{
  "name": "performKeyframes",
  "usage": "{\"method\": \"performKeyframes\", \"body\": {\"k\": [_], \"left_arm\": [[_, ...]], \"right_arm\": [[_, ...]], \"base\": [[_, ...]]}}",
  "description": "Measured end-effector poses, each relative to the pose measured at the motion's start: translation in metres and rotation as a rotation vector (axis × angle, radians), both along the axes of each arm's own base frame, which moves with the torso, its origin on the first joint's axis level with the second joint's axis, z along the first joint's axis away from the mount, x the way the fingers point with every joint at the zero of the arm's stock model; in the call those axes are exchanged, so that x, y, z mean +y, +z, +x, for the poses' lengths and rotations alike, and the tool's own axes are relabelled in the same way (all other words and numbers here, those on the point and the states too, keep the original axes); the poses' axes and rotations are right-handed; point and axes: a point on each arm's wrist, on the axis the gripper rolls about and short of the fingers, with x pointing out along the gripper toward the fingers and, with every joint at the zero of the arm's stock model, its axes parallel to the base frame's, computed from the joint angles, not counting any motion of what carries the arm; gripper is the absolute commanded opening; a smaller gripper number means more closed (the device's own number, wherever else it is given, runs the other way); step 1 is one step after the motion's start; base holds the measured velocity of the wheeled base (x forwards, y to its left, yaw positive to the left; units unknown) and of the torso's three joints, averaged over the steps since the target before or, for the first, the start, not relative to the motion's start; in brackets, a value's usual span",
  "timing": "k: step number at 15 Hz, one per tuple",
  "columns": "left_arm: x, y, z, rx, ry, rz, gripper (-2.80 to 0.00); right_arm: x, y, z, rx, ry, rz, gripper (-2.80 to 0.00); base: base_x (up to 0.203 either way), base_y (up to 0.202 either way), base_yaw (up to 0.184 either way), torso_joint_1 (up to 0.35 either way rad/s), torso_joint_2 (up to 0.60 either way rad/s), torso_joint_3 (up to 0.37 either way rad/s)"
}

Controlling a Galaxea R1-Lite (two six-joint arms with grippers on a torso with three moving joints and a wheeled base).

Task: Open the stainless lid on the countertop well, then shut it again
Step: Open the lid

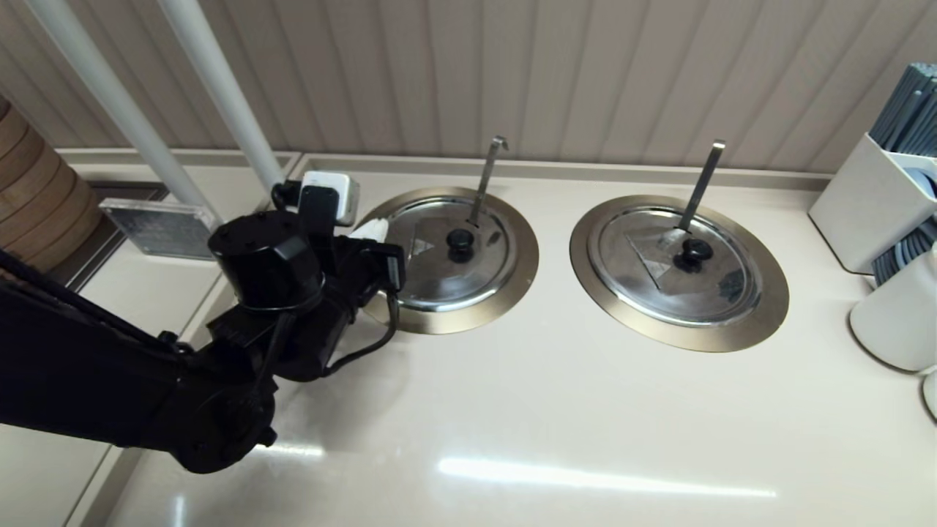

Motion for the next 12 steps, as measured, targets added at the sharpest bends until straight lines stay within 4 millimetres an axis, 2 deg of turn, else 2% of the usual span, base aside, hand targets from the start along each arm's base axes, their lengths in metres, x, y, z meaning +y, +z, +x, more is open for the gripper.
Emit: {"method": "performKeyframes", "body": {"k": [2, 7, 11, 12], "left_arm": [[-0.004, -0.002, 0.006, 0.0, 0.0, -0.004, -2.8], [-0.035, -0.024, 0.047, 0.0, -0.014, -0.008, -2.8], [-0.049, -0.033, 0.056, 0.031, -0.032, 0.012, -2.8], [-0.052, -0.034, 0.056, 0.033, -0.037, 0.013, 0.0]], "right_arm": [[0.0, 0.0, 0.0, 0.0, 0.0, 0.0, 0.0], [0.0, 0.0, 0.0, 0.0, 0.0, 0.0, 0.0], [0.0, 0.0, 0.0, 0.0, 0.0, 0.0, 0.0], [0.0, 0.0, 0.0, 0.0, 0.0, 0.0, 0.0]], "base": [[0.0, 0.0, 0.0, 0.0, 0.0, 0.0], [0.0, 0.0, 0.0, 0.0, 0.0, 0.0], [0.0, 0.0, 0.0, 0.0, 0.0, 0.0], [0.0, 0.0, 0.0, 0.0, 0.0, 0.0]]}}
